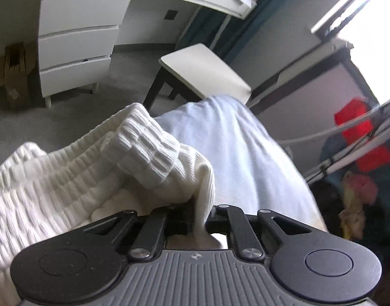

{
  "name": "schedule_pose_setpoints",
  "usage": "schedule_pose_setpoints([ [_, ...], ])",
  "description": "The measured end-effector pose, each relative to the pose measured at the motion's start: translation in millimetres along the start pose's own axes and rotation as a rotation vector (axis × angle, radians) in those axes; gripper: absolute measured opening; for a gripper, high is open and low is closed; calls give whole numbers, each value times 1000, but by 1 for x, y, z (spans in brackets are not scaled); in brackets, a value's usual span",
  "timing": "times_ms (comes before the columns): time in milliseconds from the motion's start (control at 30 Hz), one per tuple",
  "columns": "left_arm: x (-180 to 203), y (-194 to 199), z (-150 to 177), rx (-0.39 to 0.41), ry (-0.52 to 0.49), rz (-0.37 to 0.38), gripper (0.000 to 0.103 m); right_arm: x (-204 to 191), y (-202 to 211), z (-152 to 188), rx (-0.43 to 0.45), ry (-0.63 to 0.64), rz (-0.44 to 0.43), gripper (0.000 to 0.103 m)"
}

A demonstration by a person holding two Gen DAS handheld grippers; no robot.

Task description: Fold clothes

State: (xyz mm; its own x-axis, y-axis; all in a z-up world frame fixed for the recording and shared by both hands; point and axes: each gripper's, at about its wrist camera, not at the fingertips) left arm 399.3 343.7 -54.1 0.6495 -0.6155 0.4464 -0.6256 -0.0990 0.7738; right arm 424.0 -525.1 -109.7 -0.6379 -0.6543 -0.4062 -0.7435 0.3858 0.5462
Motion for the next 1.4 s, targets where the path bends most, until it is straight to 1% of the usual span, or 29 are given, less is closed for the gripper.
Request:
schedule_pose_setpoints([
  [33,2,-1,-1,-9,-13,-5,15,1,2,-1,-5,13,-14,9],
  [100,0,-2,-3,-20,-26,5,16,9,13,-4,-29,-1,-58,13],
  [133,-3,-2,-3,-27,-27,15,17,13,16,-5,-41,-13,-66,19],
  [167,-7,-1,-3,-34,-26,29,17,17,19,-5,-52,-26,-72,33],
  [200,-14,2,-1,-37,-29,49,19,23,24,-4,-57,-32,-83,41],
  [233,-18,6,2,-38,-34,75,25,29,28,-3,-62,-38,-95,53],
  [267,-23,9,3,-37,-42,103,30,34,33,-2,-67,-44,-106,60],
  [333,-30,21,7,-24,-63,171,49,51,54,6,-61,-81,-142,61],
  [367,-34,29,11,-7,-74,204,54,60,65,10,-58,-100,-160,61],
  [400,-38,38,15,8,-85,230,63,68,76,14,-55,-119,-178,61],
  [433,-45,48,22,18,-97,257,66,77,87,18,-52,-138,-195,62],
  [500,-59,68,36,30,-124,308,66,94,109,25,-46,-177,-231,63],
  [567,-76,87,55,6,-153,339,67,111,130,33,-40,-215,-267,63],
  [667,-104,114,82,-29,-175,367,69,142,157,47,-77,-321,-282,63],
  [700,-116,121,90,-38,-162,372,71,152,162,53,-115,-348,-280,63],
  [767,-139,134,105,-60,-131,377,72,166,166,67,-198,-397,-273,62],
  [867,-167,134,117,-104,-37,373,72,183,163,93,-318,-506,-363,62],
  [900,-175,130,118,-115,-1,376,72,180,160,96,-328,-507,-378,62],
  [1000,-186,104,108,-135,117,410,72,168,149,103,-347,-504,-421,62],
  [1033,-186,93,105,-139,142,411,72,161,144,102,-331,-492,-403,63],
  [1100,-183,72,99,-119,178,385,69,154,136,96,-238,-489,-332,61],
  [1167,-178,58,92,-85,222,373,65,153,117,95,-193,-550,-316,61],
  [1200,-175,52,89,-60,229,363,59,154,106,95,-175,-592,-311,60],
  [1267,-164,47,81,-17,185,311,47,152,91,91,-135,-650,-311,62],
  [1300,-160,47,77,-2,172,290,36,150,84,88,-126,-670,-308,63],
  [1333,-159,48,74,13,181,282,25,145,79,84,-128,-669,-285,63],
  [1367,-158,52,72,27,196,276,21,139,75,78,-131,-645,-262,62],
  [1400,-157,56,70,40,207,267,16,133,72,73,-133,-619,-238,59],
])
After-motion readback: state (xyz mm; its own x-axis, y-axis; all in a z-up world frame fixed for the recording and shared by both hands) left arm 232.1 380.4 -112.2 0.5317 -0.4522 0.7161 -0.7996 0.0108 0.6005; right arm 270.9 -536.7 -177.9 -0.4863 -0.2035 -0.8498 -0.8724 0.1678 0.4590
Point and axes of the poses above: each gripper's, at about its wrist camera, not at the fingertips, and y roughly against the way its jaws point, x to its right, z to its underside
